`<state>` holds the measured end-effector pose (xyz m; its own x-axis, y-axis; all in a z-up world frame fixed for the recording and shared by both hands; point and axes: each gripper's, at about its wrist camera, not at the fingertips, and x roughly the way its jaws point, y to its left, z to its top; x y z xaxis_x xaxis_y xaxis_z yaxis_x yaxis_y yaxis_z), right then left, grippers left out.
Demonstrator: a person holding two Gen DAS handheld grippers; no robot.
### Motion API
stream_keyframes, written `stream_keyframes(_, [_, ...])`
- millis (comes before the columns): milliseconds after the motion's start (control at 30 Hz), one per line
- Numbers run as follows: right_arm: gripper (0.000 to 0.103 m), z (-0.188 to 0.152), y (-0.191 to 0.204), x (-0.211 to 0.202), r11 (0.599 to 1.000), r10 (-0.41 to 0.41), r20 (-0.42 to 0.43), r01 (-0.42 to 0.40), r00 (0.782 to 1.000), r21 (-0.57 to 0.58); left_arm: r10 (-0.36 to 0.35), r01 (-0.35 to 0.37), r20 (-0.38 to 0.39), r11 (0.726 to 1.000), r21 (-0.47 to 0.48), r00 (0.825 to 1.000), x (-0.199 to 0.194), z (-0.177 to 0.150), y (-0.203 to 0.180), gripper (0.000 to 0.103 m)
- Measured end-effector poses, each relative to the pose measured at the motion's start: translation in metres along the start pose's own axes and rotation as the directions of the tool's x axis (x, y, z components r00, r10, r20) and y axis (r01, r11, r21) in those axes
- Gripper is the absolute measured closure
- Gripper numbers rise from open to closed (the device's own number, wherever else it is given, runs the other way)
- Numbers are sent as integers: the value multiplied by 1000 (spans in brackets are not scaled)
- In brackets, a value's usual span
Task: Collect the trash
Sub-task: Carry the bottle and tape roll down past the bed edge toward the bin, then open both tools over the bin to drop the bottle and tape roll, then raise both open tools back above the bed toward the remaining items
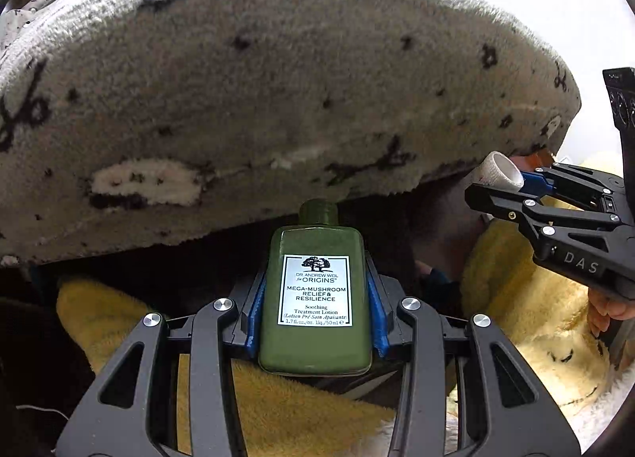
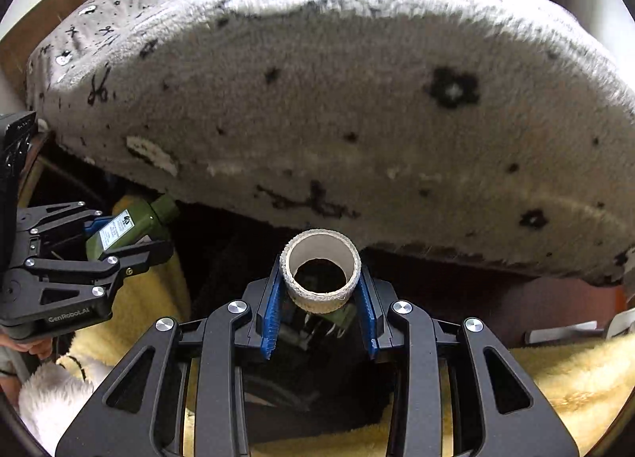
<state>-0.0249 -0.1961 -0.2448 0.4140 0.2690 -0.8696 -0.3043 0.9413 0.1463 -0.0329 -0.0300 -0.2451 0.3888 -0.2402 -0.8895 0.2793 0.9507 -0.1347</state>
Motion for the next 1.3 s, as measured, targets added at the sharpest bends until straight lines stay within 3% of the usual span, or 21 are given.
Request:
stream_keyframes(467, [69,-7,6,40,997,82,-149,-82,985,10,12,-13,-136,1000,-8,991,49,-11,7,64])
stream_keyframes(833, [67,1,8,56,995,98,-172,-94,980,29,-13,13,-182,1000,-4,983,68,-13,3,63])
stream_keyframes(900, [61,1,7,56,995,96,-169,-91,981,35,-20,19,-178,1000,-7,984,65,-11,3,54])
stream_keyframes(1000, [51,2,3,54,995,96,-160,-90,983,43,-20,19,-170,1000,-7,985,55,-8,5,48])
stream_keyframes(1167, [46,8,-5,40,996,77,-121,-71,990,56,-4,3,-149,1000,-4,989,41,-4,11,42])
stream_keyframes(1300, [30,14,-11,22,998,31,-61,-28,998,59,18,-17,-115,1000,10,993,25,2,11,32])
